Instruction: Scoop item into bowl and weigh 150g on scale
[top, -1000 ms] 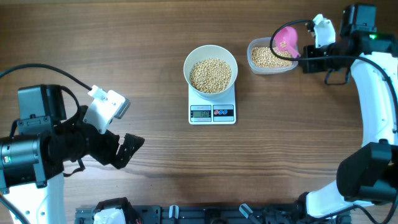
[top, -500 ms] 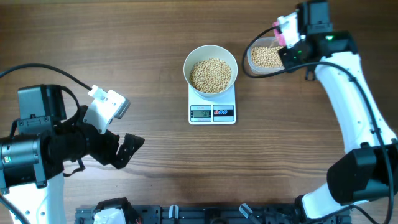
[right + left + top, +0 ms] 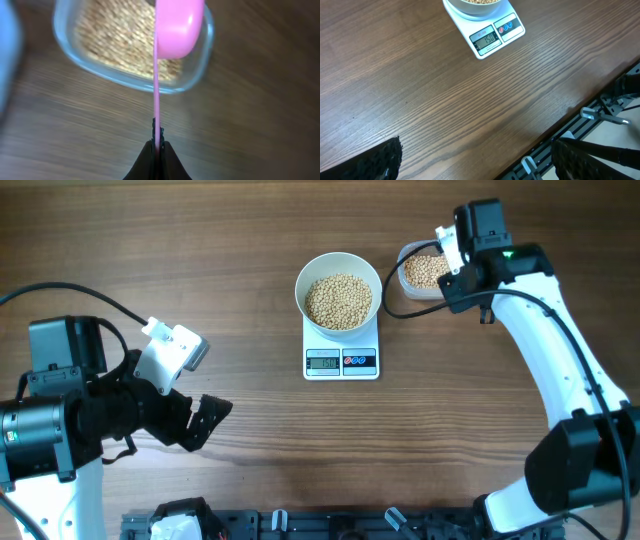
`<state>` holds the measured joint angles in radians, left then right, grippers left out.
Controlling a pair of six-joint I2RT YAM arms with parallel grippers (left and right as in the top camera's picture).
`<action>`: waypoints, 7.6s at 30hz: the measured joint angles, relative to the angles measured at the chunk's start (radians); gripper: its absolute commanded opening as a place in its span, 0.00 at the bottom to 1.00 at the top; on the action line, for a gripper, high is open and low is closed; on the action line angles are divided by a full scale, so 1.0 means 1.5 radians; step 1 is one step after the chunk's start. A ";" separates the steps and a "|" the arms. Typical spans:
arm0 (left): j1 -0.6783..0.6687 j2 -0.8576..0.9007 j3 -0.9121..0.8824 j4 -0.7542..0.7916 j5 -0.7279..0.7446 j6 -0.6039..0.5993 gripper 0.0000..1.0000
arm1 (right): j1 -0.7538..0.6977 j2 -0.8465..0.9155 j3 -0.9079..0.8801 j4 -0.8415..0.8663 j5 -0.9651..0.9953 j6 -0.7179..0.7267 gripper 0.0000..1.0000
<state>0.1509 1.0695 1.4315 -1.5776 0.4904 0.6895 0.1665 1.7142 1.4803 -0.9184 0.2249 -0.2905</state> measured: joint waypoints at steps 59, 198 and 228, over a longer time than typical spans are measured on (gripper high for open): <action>-0.076 -0.337 -0.440 0.402 -0.054 -0.059 1.00 | -0.249 -0.296 -0.512 0.145 -0.569 0.352 0.04; -0.072 -0.704 -0.944 1.011 -0.207 -0.381 1.00 | -0.148 -1.130 -0.982 0.613 -0.171 0.172 1.00; -0.072 -0.704 -0.944 1.011 -0.207 -0.459 1.00 | -0.148 -1.130 -0.982 0.613 -0.171 0.172 1.00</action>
<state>0.0422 0.0135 0.0158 -0.0612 0.1795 0.0010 -0.0547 0.0193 0.0078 0.0013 -0.0322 -0.0319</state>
